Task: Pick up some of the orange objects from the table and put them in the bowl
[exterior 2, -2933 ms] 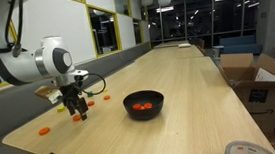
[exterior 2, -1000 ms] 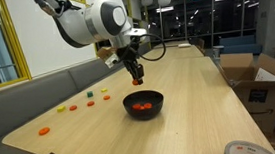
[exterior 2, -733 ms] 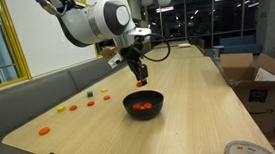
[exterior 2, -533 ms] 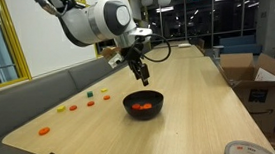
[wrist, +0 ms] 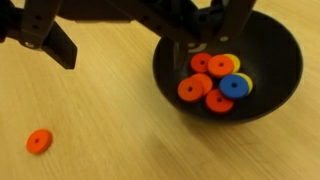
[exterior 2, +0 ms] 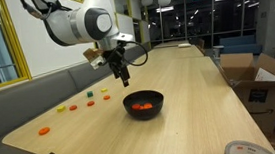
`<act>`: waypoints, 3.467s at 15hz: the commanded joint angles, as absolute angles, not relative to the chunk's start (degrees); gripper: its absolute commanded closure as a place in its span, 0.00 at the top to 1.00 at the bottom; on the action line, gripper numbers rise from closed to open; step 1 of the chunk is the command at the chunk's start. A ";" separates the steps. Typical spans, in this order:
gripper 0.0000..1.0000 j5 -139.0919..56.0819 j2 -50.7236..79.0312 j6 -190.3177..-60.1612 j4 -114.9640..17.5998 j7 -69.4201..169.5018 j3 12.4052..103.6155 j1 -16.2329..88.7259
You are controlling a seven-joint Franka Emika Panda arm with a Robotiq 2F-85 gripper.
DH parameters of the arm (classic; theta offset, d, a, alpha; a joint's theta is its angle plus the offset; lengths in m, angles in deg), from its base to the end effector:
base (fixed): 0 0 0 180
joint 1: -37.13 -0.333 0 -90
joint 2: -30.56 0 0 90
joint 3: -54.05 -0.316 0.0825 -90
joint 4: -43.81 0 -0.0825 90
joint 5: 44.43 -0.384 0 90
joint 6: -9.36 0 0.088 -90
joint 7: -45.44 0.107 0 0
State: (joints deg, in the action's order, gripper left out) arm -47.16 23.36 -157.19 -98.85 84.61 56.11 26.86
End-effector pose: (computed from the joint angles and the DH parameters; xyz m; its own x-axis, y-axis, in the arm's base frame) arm 0.4959 0.0685 0.2683 0.8038 -0.5566 0.2102 -0.5230 -0.8294 -0.1963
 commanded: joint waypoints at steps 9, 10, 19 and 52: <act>1.00 -48.81 4.84 -133.89 -73.47 92.52 48.72 20.61; 1.00 -49.23 3.28 -132.34 -71.39 92.87 48.52 20.25; 1.00 -55.70 -6.35 -128.97 -61.60 92.68 47.06 20.07; 1.00 -45.22 -7.66 -137.91 -64.97 105.51 53.91 9.17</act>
